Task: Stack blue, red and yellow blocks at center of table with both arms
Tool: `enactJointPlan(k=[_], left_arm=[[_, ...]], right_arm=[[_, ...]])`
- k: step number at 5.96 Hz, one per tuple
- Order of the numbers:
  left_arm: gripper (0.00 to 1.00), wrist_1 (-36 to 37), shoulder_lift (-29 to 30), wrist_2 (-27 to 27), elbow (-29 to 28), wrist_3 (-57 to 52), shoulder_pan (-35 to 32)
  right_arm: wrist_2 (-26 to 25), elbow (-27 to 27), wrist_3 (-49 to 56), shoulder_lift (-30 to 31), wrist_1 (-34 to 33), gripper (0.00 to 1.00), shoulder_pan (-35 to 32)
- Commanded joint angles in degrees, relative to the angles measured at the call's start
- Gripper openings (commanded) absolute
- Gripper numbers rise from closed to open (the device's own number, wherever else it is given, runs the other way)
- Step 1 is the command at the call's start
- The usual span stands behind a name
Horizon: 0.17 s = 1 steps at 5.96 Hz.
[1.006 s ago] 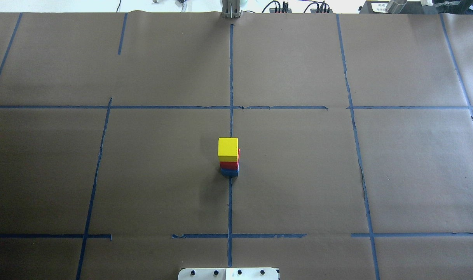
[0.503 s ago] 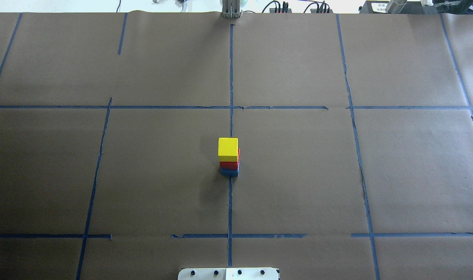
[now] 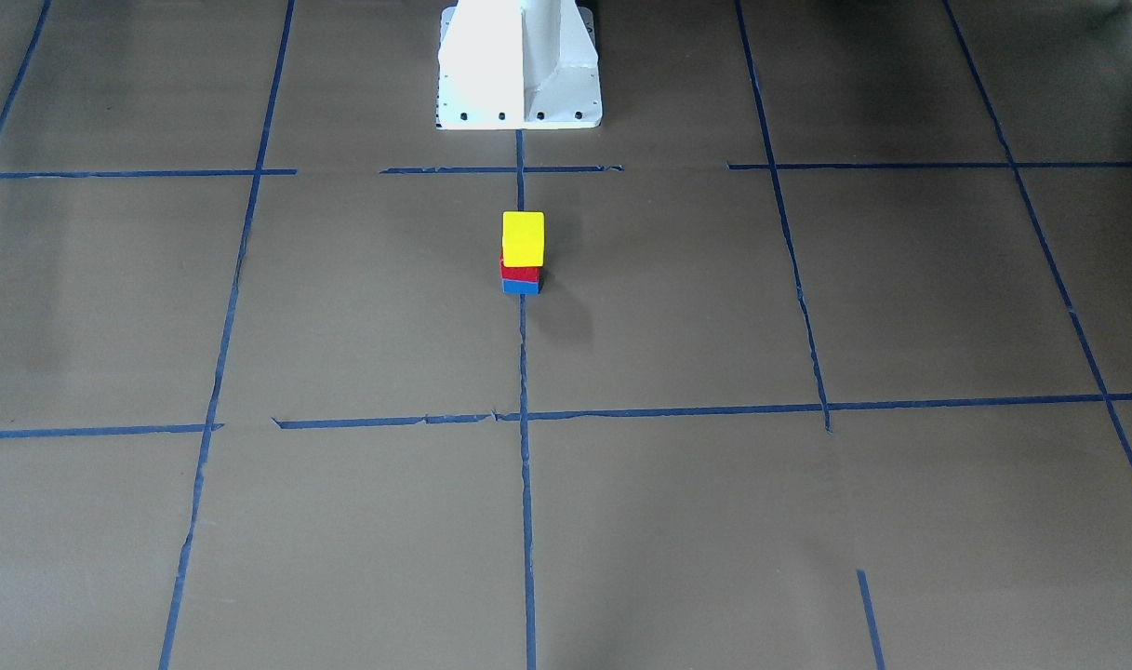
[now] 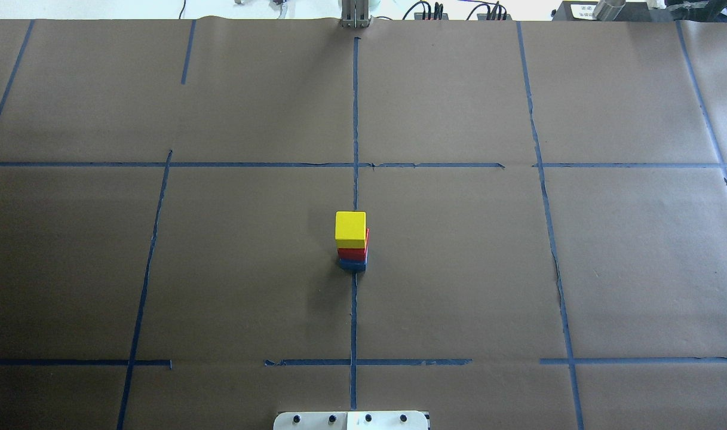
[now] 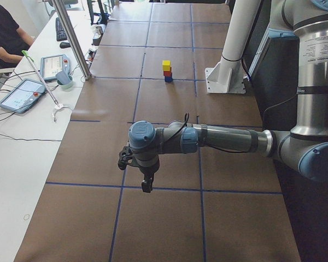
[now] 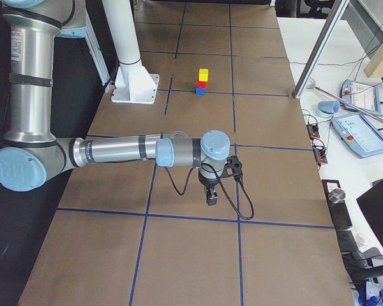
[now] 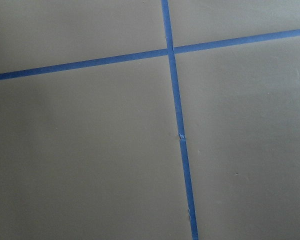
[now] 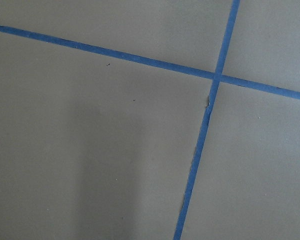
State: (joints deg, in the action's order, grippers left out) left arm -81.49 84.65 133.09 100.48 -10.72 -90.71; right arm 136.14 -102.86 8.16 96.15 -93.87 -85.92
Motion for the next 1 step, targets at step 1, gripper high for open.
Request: enactJointPlan(k=[1], left_arm=[[1.00, 0.0, 0.1, 0.0, 0.1, 0.0, 0.0]], right_arm=[[0.0, 0.0, 0.0, 0.0, 0.0, 1.00, 0.0]])
